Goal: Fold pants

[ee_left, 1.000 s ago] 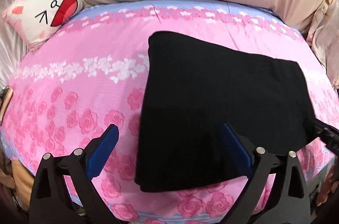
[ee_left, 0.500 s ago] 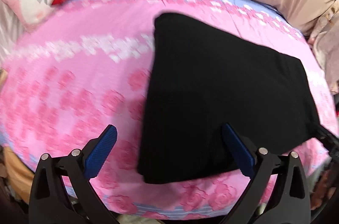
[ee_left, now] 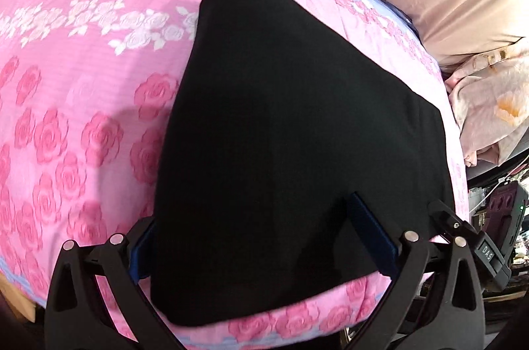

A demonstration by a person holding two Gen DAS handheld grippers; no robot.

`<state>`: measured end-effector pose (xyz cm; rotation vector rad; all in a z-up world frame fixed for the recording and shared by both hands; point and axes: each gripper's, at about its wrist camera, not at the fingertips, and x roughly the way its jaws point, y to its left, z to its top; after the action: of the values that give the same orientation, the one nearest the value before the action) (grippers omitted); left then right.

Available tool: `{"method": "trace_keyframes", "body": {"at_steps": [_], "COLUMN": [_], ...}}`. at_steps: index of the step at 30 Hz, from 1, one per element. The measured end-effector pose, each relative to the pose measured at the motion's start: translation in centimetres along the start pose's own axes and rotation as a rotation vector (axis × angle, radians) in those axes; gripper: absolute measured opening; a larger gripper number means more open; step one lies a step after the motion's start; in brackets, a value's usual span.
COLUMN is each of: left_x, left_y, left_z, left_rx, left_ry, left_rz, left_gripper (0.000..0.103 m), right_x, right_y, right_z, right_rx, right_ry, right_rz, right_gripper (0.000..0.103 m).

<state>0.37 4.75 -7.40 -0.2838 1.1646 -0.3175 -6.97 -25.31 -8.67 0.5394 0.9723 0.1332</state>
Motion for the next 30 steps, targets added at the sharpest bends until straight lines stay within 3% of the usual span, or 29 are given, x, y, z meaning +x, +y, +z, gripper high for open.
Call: {"method": "trace_keyframes", "body": {"at_steps": [5,6,7,9,11,14,19,22,24,30], "left_x": [1.0,1.1,0.8,-0.3,-1.9,-3.0,-3.1,-2.3,-2.2,-1.5], "left_y": [-1.4,-1.5,-1.7,-1.9,-2.0,-3.0,-4.0,-4.2,-4.1,-3.8], "left_z": [0.5,0.4,0.2,-0.1,-0.5,-1.2,-3.2,-3.3,-3.3,-2.6], "left_rx": [0.052,0.055,0.065,0.079,0.106,0.141,0.199,0.211,0.202,0.194], "left_ry": [-0.043,-0.051,-0.065,-0.091,-0.102,-0.101,-0.085,-0.108,-0.119,-0.148], "left_rz": [0.062,0.068,0.079,0.086,0.096,0.114,0.175,0.233,0.249,0.305], "left_gripper": [0.098,0.094,0.088,0.058,0.039,0.035,0.037,0.047,0.057,0.087], "right_x": [0.9,0.9,0.9,0.0,-1.1,-2.8,-3.8,-2.4,-1.9,-1.4], "right_y": [1.0,1.0,1.1,1.3,1.6,2.6,2.1,1.0,0.5,-0.8], "right_z": [0.6,0.6,0.5,0.4,0.2,-0.7,-2.1,-2.3,-2.2,-2.2], "right_rx": [-0.044,-0.052,-0.061,-0.07,-0.074,-0.102,-0.115,-0.1,-0.077,-0.029], "right_ry": [-0.042,-0.05,-0.054,-0.073,-0.081,-0.092,-0.07,-0.047,-0.038,-0.023], "right_rz": [-0.023,-0.019,-0.005,0.012,0.044,0.069,0.037,0.004,0.006,0.04], "right_gripper": [0.084,0.069,0.064,0.04,0.036,0.034,0.037,0.05,0.057,0.065]}}
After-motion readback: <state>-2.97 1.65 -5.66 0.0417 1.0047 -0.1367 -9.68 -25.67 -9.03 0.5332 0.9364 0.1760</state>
